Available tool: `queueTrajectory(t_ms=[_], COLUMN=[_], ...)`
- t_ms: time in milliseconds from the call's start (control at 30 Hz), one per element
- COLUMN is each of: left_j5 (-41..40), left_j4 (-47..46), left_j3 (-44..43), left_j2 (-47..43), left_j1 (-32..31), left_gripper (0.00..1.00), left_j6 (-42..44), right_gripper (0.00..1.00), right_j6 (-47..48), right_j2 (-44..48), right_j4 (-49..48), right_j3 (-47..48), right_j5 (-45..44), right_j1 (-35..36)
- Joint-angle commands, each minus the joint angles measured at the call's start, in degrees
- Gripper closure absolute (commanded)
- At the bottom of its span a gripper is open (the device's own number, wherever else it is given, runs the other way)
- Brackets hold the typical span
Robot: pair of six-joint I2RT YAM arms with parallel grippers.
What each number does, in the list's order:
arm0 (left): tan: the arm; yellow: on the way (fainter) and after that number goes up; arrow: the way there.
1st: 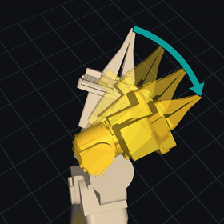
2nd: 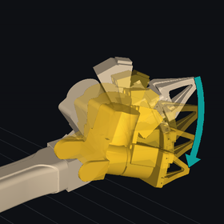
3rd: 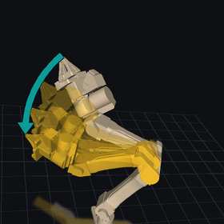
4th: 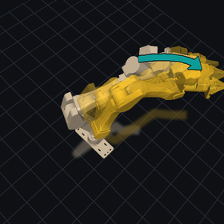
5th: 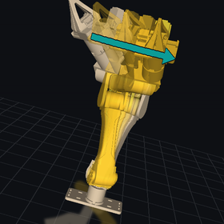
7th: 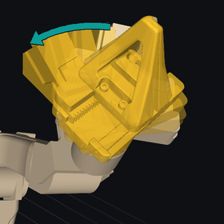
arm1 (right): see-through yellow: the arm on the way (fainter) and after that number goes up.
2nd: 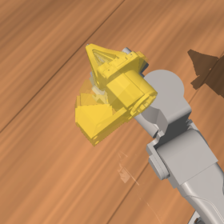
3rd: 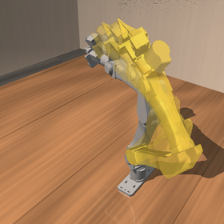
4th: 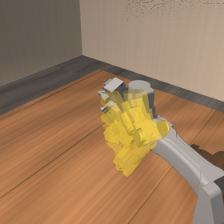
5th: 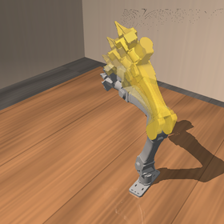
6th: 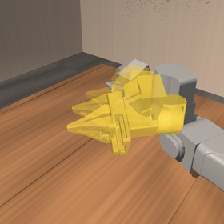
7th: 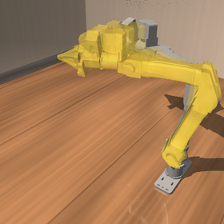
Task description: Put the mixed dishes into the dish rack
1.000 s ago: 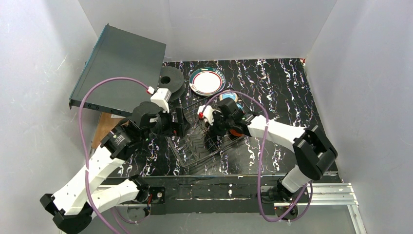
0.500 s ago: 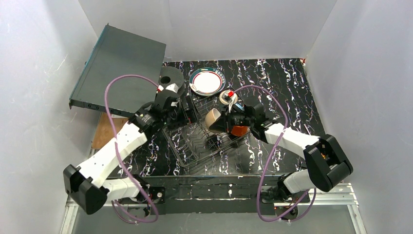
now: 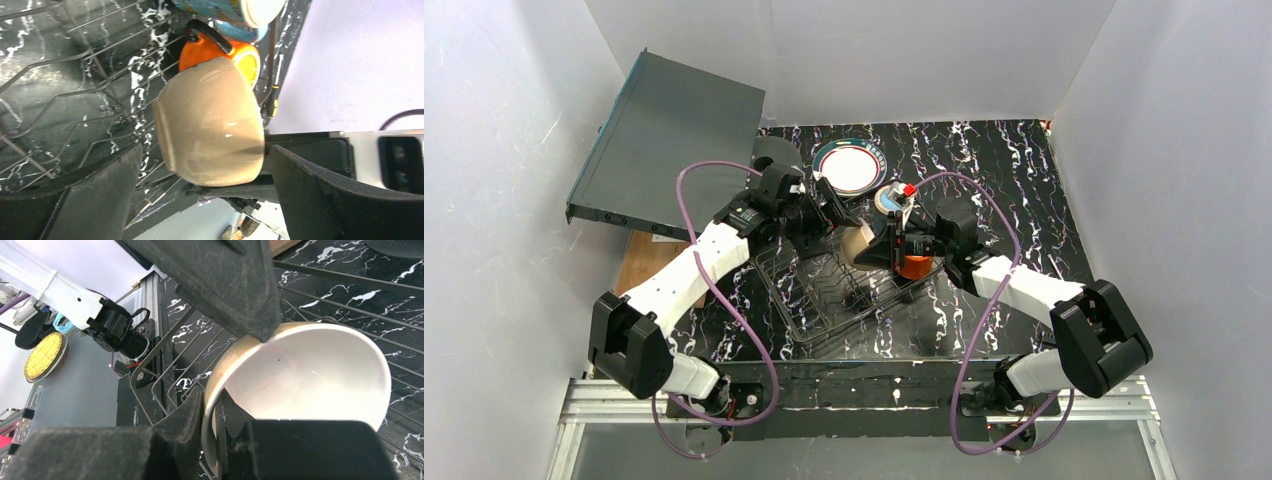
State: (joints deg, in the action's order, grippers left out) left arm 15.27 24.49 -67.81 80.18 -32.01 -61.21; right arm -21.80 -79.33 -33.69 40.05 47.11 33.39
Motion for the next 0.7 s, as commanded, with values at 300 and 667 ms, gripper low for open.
queueTrajectory(t_ms=[300,667], left_j5=[5.07,5.06], left_j4=[-6.38,-3.10], left_j3=[1.96,-0.81], left_j2=[-0.03,2.95], left_j1=[-1.73,-2.51], left_gripper=[0.07,0.26], left_j6=[-6.12,-2.64], right_gripper=[0.99,0.99], right_j6=[0.63,5.92], right_j2=[2.95,3.48], right_j4=[-12.41,-8.01], right_j3=[-0.33,0.06], right_j5=[3.46,4.01], right_j1=[-0.28,-0.25])
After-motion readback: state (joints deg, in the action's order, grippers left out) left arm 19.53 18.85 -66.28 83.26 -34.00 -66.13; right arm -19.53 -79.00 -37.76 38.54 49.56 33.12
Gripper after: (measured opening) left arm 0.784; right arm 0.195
